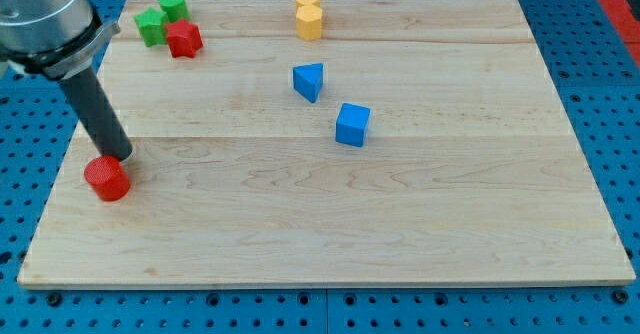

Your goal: Push the red star diagonal to red circle

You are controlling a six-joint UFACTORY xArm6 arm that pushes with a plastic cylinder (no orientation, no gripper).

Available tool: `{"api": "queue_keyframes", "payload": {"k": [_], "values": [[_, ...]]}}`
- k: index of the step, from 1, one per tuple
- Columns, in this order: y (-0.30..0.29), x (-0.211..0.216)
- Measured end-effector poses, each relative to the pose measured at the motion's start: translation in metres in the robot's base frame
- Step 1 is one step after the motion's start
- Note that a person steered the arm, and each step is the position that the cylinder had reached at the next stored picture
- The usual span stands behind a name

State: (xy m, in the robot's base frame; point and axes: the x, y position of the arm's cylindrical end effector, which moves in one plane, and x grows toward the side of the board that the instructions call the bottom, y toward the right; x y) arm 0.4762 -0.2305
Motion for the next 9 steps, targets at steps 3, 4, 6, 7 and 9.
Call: {"api": "queue_keyframes", "payload": {"k": [3,4,6,7,9], "values": [[0.088,-0.129],[0.132,-0.185],[0.029,-0.236],[0.023,-0.183],[0.035,-0.178]]}}
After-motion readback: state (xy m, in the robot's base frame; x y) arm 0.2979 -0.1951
